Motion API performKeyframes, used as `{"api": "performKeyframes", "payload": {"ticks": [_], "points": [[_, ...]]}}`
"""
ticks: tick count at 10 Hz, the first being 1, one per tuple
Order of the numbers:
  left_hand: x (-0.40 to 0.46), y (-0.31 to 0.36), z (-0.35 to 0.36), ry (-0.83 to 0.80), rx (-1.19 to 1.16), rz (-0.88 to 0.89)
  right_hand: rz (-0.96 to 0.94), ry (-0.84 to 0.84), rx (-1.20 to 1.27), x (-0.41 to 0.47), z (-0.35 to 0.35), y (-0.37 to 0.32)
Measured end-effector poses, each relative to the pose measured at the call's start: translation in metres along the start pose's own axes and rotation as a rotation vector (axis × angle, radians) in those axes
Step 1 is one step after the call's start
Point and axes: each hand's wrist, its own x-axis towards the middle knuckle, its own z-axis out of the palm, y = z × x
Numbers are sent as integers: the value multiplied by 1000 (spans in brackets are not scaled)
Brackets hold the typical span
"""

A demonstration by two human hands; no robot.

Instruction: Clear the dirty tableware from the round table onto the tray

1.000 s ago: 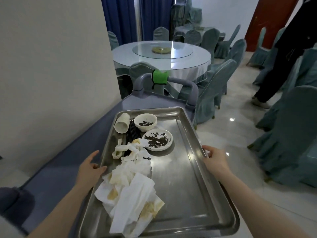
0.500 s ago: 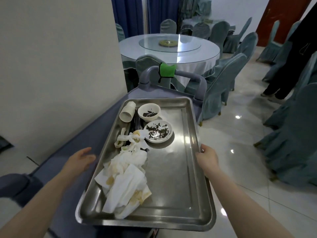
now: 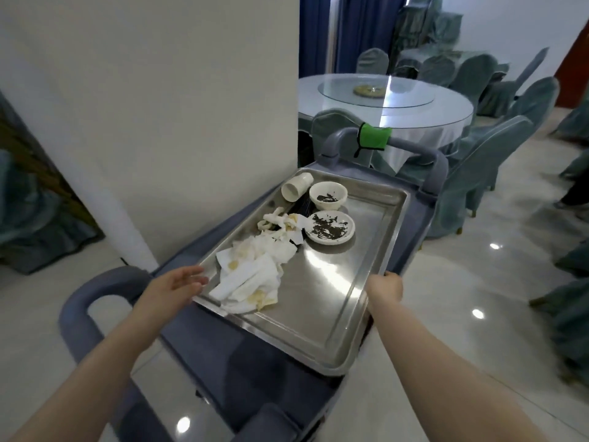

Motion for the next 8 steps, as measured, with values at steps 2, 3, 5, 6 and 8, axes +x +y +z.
{"api": "performKeyframes", "payload": {"ticks": [2, 3, 5, 6, 8], "points": [[-32, 4, -14, 23, -23, 78, 134, -230, -23, -21, 20, 1], [-41, 4, -11, 19, -17, 72, 282, -284, 78, -27, 8, -4], [-45, 19, 17, -11, -47, 45, 334, -427, 72, -31, -13, 0], [-48, 27, 33, -29, -52, 44, 376, -512, 43, -29, -26, 5], [-49, 42, 72, -17, -76, 29, 278, -630, -134, -10, -53, -16]]}}
